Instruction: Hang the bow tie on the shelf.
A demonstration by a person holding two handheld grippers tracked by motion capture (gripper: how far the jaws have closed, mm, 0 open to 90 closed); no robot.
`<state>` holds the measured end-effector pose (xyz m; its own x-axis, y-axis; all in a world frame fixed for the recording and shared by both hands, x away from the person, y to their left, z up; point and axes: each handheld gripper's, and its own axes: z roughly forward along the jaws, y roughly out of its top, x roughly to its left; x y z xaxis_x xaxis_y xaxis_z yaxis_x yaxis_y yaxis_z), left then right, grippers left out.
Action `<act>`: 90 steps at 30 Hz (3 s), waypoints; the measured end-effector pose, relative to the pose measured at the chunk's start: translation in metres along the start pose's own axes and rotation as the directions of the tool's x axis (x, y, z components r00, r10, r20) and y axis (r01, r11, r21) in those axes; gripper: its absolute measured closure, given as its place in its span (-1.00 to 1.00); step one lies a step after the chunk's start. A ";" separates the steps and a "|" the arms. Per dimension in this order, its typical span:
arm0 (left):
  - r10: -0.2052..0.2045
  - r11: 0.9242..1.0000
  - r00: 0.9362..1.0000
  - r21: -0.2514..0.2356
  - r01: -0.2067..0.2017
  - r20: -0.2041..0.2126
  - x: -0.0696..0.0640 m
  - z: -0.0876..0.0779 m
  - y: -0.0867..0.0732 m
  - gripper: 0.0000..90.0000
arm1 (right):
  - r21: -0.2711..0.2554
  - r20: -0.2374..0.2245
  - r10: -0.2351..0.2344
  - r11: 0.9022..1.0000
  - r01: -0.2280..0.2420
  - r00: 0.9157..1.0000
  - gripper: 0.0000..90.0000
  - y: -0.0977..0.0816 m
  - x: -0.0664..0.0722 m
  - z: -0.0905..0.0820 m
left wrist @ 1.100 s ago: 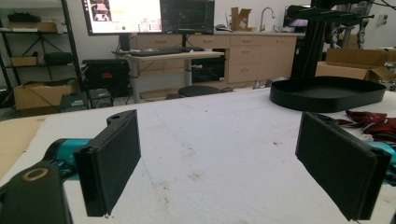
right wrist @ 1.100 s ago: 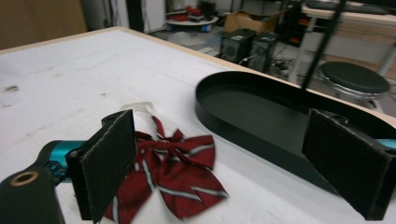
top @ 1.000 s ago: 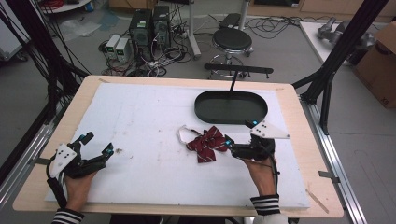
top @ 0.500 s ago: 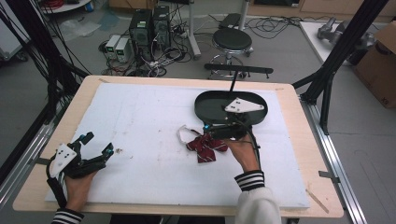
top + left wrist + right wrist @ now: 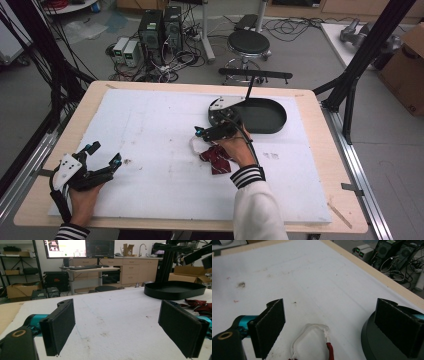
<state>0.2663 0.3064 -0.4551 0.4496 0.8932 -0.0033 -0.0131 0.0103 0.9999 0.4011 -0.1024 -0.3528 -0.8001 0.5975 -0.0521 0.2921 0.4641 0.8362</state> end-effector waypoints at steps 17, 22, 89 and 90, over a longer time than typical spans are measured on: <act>0.001 1.000 1.000 0.000 -0.001 0.000 0.000 0.000 0.000 -0.68 | 0.153 -0.032 -0.014 0.988 0.018 0.999 -0.69 -0.014 -0.011 0.037; 0.000 1.000 1.000 -0.001 0.000 0.000 0.000 0.000 0.000 -0.68 | 0.185 -0.031 -0.021 0.982 0.027 0.999 -0.69 -0.017 -0.013 0.042; -0.004 1.000 1.000 0.000 0.004 -0.001 0.001 0.000 0.000 -0.68 | 0.507 -0.111 -0.146 0.842 0.182 0.983 0.90 -0.019 -0.007 0.088; -0.004 1.000 1.000 -0.001 0.004 0.000 0.001 0.000 0.000 -0.68 | 0.505 -0.110 -0.154 0.842 0.189 0.982 0.90 -0.019 -0.007 0.088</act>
<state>0.2663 0.3070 -0.4551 0.4494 0.8933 -0.0071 -0.0121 0.0140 0.9998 0.4473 -0.0574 -0.4163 -0.8885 0.4429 -0.1200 0.3593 0.8341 0.4186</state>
